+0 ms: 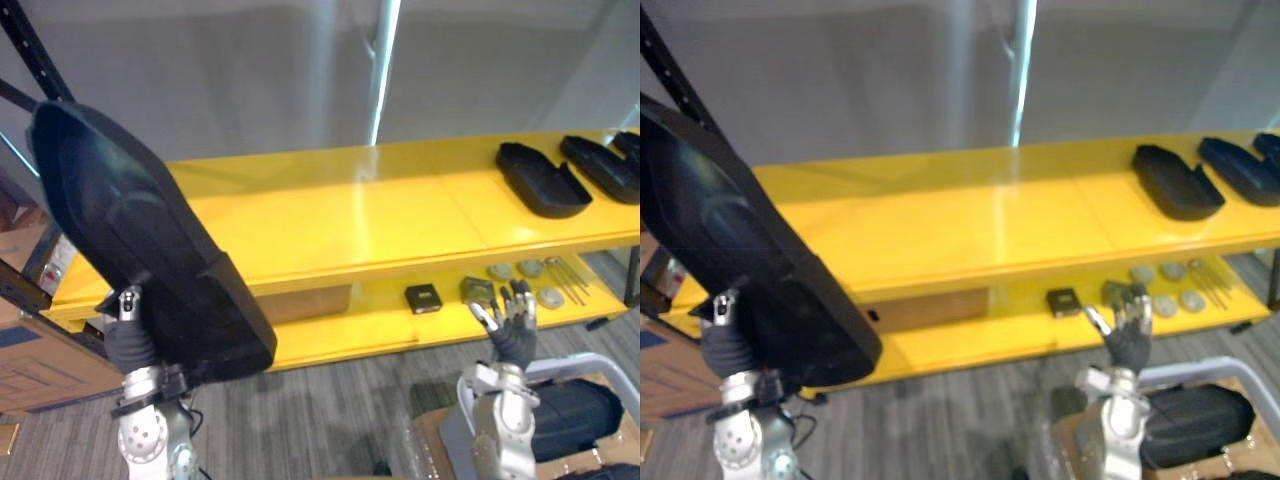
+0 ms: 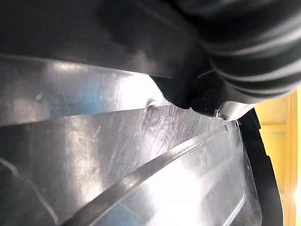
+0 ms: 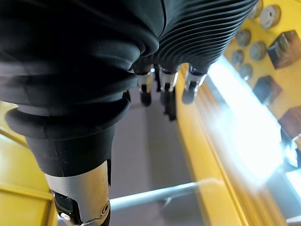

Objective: Walk over and take plastic housings, then place them on the shelf

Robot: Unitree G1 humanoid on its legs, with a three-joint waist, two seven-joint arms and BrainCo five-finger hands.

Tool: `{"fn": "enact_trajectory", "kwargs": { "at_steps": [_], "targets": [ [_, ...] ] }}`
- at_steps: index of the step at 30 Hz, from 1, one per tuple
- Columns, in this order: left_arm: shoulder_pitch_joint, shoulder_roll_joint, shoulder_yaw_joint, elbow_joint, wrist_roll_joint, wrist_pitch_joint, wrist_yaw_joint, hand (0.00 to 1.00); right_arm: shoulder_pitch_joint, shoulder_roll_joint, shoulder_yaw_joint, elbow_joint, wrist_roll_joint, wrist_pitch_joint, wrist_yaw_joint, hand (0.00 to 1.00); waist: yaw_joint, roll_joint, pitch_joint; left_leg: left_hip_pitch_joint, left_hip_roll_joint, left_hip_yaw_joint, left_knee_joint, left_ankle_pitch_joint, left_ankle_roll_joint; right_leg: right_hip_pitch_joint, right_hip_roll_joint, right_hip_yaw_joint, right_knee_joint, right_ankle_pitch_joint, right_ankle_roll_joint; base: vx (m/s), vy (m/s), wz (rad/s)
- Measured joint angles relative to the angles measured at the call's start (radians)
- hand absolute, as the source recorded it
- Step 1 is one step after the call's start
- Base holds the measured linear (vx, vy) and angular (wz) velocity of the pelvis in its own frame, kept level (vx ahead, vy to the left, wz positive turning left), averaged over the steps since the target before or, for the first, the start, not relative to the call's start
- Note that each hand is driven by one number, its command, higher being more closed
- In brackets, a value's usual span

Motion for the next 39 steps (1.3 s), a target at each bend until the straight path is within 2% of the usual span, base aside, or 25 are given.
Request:
{"fn": "enact_trajectory", "kwargs": {
  "at_steps": [33, 39],
  "targets": [
    [0.000, 0.000, 0.000, 0.000, 0.002, 0.000, 0.001, 1.00, -0.002, -0.013, 0.019, 0.002, -0.002, 0.012, 0.001, 0.00, 0.001, -0.009, -0.006, -0.001, 0.001, 0.001, 0.000, 0.009, -0.001, 0.000, 0.000, -0.002, 0.000, 0.010, -0.004, 0.00, 0.000, 0.00],
    [0.001, 0.000, 0.000, 0.000, 0.002, 0.000, 0.000, 1.00, 0.009, -0.013, 0.018, 0.004, -0.012, 0.039, 0.001, 0.00, 0.000, -0.012, -0.006, -0.019, -0.004, -0.023, -0.006, 0.021, -0.001, 0.000, -0.005, -0.028, 0.000, 0.010, -0.004, 0.00, -0.001, 0.12]
  ]
}}
